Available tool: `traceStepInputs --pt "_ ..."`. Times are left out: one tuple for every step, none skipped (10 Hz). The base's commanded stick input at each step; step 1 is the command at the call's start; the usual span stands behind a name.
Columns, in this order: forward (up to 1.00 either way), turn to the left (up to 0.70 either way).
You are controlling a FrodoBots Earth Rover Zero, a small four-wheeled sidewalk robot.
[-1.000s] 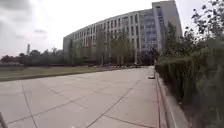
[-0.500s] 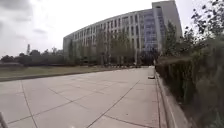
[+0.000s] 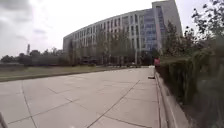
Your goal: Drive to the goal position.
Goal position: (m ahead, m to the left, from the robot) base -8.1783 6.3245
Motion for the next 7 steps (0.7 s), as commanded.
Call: traceStepInputs --pt "0.02 0.00" --pt "0.03 0.00" --pt "0.01 0.00" --pt "0.02 0.00" --pt "0.02 0.00" --pt "0.02 0.00" --pt "0.02 0.00"
